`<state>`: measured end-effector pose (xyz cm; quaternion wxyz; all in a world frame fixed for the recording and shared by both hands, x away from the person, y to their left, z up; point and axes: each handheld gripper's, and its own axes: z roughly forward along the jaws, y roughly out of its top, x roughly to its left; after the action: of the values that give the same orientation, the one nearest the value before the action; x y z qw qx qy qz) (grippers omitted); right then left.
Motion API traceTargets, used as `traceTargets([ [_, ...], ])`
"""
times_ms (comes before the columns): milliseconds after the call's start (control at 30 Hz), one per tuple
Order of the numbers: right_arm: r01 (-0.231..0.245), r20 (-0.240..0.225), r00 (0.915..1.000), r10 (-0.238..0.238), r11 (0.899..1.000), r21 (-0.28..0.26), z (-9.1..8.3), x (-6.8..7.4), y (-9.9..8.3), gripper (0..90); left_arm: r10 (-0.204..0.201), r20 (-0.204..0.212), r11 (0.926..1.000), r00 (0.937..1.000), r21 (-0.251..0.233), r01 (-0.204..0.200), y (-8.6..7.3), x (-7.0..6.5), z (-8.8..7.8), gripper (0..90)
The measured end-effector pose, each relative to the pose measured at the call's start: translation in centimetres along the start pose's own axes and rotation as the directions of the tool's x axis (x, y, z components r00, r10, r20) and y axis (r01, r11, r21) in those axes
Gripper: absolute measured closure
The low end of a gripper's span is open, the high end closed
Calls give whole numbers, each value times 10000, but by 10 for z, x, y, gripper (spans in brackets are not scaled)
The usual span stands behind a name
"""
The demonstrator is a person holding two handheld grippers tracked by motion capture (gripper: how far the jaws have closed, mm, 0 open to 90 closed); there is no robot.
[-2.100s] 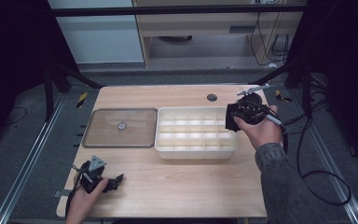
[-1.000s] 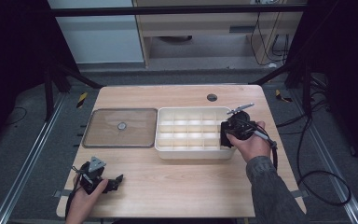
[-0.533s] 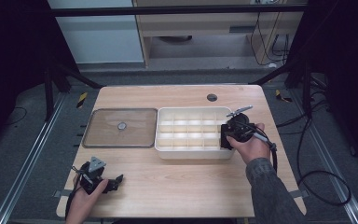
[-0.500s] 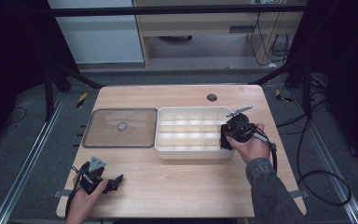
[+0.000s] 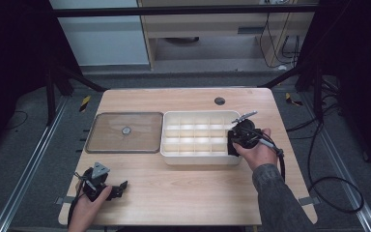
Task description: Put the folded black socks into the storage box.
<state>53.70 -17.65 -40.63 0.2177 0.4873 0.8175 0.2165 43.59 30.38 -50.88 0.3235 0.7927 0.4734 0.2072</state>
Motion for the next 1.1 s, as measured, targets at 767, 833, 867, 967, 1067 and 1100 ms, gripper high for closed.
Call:
traceTargets([
  [767, 21, 124, 9999, -27, 9991, 433, 13, 7, -1, 640, 4, -1, 10000, 10000, 2, -4, 0, 0, 0, 0],
  [833, 42, 158, 9999, -49, 9990, 447, 14, 8, -1, 641, 5, -1, 10000, 10000, 5, -5, 0, 0, 0, 0],
  [867, 53, 157, 9999, -61, 9989, 459, 14, 8, -2, 641, 4, 0, 10000, 10000, 3, -4, 0, 0, 0, 0],
  [967, 195, 258, 9994, -209, 9984, 522, 15, 10, -2, 641, 5, 1, 10000, 10000, 3, -5, 0, 0, 0, 0],
  [1067, 384, 370, 9985, -407, 9974, 603, 16, 13, -2, 641, 7, -2, 10000, 10000, 2, -7, 0, 0, 0, 0],
  [1100, 494, 469, 9975, -525, 9967, 644, 17, 15, -2, 641, 6, 2, 10000, 10000, 4, -6, 0, 0, 0, 0],
])
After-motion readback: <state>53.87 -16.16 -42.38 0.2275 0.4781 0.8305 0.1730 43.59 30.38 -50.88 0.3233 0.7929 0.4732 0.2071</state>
